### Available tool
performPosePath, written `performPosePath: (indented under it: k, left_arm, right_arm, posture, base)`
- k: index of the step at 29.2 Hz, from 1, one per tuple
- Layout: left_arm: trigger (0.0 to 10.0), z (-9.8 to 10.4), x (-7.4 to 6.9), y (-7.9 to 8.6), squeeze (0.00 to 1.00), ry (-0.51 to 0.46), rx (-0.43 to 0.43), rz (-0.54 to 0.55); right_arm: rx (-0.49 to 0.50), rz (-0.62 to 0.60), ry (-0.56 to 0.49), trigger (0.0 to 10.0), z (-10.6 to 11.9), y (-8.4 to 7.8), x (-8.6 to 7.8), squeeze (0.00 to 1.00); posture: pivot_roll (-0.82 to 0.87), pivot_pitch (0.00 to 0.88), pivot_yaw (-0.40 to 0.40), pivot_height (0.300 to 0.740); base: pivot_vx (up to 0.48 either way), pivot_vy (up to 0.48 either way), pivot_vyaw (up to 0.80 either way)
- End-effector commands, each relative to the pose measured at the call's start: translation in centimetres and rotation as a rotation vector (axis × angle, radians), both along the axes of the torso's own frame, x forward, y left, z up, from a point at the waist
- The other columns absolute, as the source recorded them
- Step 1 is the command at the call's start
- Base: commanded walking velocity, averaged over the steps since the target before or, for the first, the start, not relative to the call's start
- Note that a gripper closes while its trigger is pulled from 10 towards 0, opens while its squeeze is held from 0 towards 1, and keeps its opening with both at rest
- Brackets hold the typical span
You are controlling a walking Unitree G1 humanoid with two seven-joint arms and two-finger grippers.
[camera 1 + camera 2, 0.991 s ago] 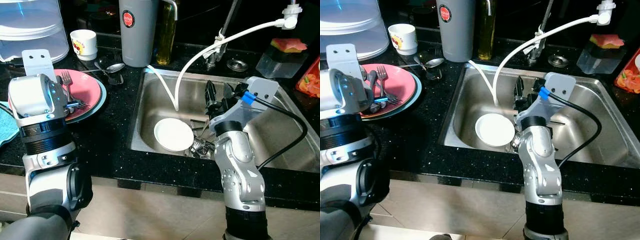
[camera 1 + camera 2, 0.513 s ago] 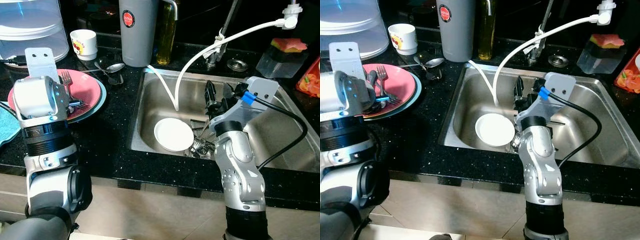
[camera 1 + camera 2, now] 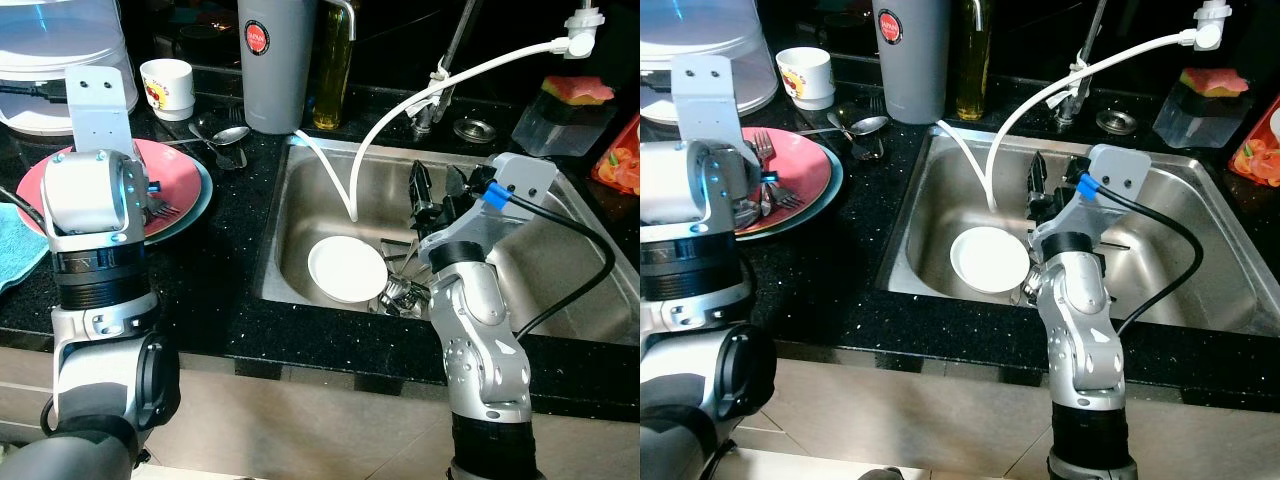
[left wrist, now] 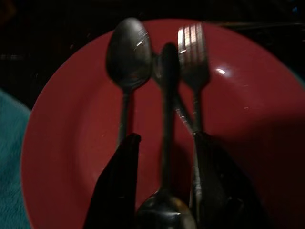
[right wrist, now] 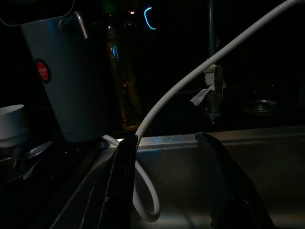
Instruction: Kitchen organization
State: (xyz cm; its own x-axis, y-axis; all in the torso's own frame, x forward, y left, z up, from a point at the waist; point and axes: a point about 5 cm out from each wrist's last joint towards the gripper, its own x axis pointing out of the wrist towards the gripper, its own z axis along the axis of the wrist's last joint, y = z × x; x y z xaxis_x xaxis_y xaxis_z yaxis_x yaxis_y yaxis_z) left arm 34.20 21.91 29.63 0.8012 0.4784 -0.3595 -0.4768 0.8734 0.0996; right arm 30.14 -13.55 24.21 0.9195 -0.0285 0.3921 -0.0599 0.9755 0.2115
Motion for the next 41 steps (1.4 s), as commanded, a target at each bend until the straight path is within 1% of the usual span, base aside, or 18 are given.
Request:
performPosePath:
  k: [1, 7, 10, 12, 13, 14, 15, 17, 18, 25, 29, 30, 31, 32, 33, 37, 38, 41]
  left_arm:
    - [10.0, -0.1, -0.1, -0.1, 0.00, 0.019, -0.024, 0.010]
    - [10.0, -1.4, -0.4, -0.2, 0.00, 0.107, -0.129, 0.051]
    - [8.0, -1.6, -0.4, -0.1, 0.00, 0.122, -0.154, 0.048]
    - [7.6, -1.6, -0.4, -0.1, 0.00, 0.122, -0.155, 0.042]
    - [4.8, -1.6, -0.3, 0.0, 0.00, 0.124, -0.158, 0.043]
    - [4.8, -1.6, -0.3, 0.0, 0.00, 0.124, -0.158, 0.043]
    - [1.0, -1.6, -0.3, 0.0, 0.00, 0.125, -0.161, 0.045]
    - [1.0, -1.6, -0.3, -0.1, 0.00, 0.125, -0.163, 0.046]
    - [0.0, -1.6, -0.3, -0.1, 0.00, 0.123, -0.162, 0.047]
    - [0.0, -1.3, -0.2, 0.0, 0.00, 0.097, -0.129, 0.044]
    - [0.0, -0.2, 0.2, -0.1, 0.00, 0.007, -0.076, 0.013]
    - [8.5, 1.6, 0.5, -0.4, 0.00, -0.115, 0.034, -0.036]
    - [8.5, 1.6, 0.5, -0.4, 0.00, -0.115, 0.034, -0.036]
    - [8.5, 2.3, 0.5, -0.5, 0.00, -0.165, 0.084, -0.051]
    - [10.0, 3.2, 0.6, -0.9, 0.00, -0.233, 0.101, -0.085]
    - [10.0, 4.7, 0.6, -1.9, 0.00, -0.341, 0.097, -0.187]
    - [10.0, 5.3, 0.6, -3.0, 0.00, -0.396, 0.073, -0.288]
    - [10.0, 4.6, 0.4, -7.5, 0.00, -0.363, 0.008, -0.633]
  right_arm:
    - [-0.007, -0.006, 0.011, 10.0, -0.1, -0.2, -0.2, 0.00]
    - [-0.007, -0.007, 0.012, 10.0, -0.1, -0.2, -0.2, 0.00]
    - [-0.006, -0.006, 0.013, 10.0, -0.2, -0.2, -0.2, 0.00]
    - [-0.006, -0.005, 0.013, 10.0, -0.2, -0.2, -0.2, 0.00]
    - [-0.006, -0.004, 0.013, 10.0, -0.1, -0.2, -0.2, 0.00]
    - [-0.006, -0.004, 0.013, 10.0, -0.1, -0.2, -0.2, 0.00]
    - [-0.005, -0.005, 0.012, 10.0, -0.1, -0.1, -0.2, 0.00]
    - [-0.005, -0.005, 0.012, 10.0, -0.1, -0.1, -0.2, 0.00]
    - [-0.005, -0.005, 0.012, 10.0, -0.1, -0.1, -0.2, 0.00]
    - [-0.004, -0.005, 0.013, 10.0, -0.1, -0.2, -0.2, 0.00]
    - [-0.004, -0.005, 0.013, 10.0, -0.1, -0.2, -0.2, 0.00]
    - [-0.004, -0.005, 0.013, 10.0, -0.1, -0.2, -0.2, 0.00]
    - [-0.004, -0.005, 0.013, 10.0, -0.1, -0.2, -0.2, 0.00]
    - [-0.004, -0.004, 0.013, 10.0, -0.1, -0.2, -0.2, 0.00]
    - [-0.005, -0.004, 0.013, 10.0, -0.1, -0.2, -0.2, 0.00]
    - [-0.005, -0.003, 0.013, 10.0, 0.0, -0.2, -0.2, 0.00]
    - [-0.005, -0.004, 0.013, 10.0, 0.0, -0.2, -0.2, 0.00]
    - [-0.005, -0.003, 0.014, 10.0, 0.0, -0.2, -0.2, 0.00]
  posture:
    - [0.34, 0.055, -0.041, 0.740]
    - [0.34, 0.058, -0.041, 0.740]
    - [0.34, 0.059, -0.042, 0.740]
    - [0.34, 0.059, -0.042, 0.740]
    - [0.34, 0.059, -0.041, 0.740]
    - [0.34, 0.059, -0.041, 0.740]
    - [0.34, 0.059, -0.041, 0.740]
    - [0.34, 0.059, -0.041, 0.740]
    - [0.34, 0.059, -0.041, 0.740]
    - [0.34, 0.061, -0.043, 0.740]
    - [0.34, 0.061, -0.045, 0.740]
    - [0.34, 0.061, -0.046, 0.740]
    - [0.34, 0.061, -0.046, 0.740]
    - [0.34, 0.061, -0.046, 0.740]
    - [0.33, 0.061, -0.047, 0.740]
    - [0.33, 0.062, -0.050, 0.740]
    - [0.33, 0.062, -0.051, 0.740]
    - [0.33, 0.062, -0.053, 0.740]
  base:
    - [0.000, 0.000, 0.00]
    - [0.000, 0.000, 0.00]
    - [0.000, 0.000, 0.00]
    - [0.000, 0.000, 0.00]
    - [0.000, 0.000, 0.00]
    - [0.000, 0.000, 0.00]
    - [0.000, 0.000, 0.00]
    - [0.000, 0.000, 0.00]
    - [0.000, 0.000, 0.00]
    - [0.000, 0.000, 0.00]
    - [0.000, 0.000, 0.00]
    - [0.000, 0.000, 0.00]
    - [0.000, 0.000, 0.00]
    - [0.000, 0.000, 0.00]
    - [0.000, 0.000, 0.00]
    - [0.000, 0.000, 0.00]
    - [0.000, 0.000, 0.00]
    - [0.000, 0.000, 0.00]
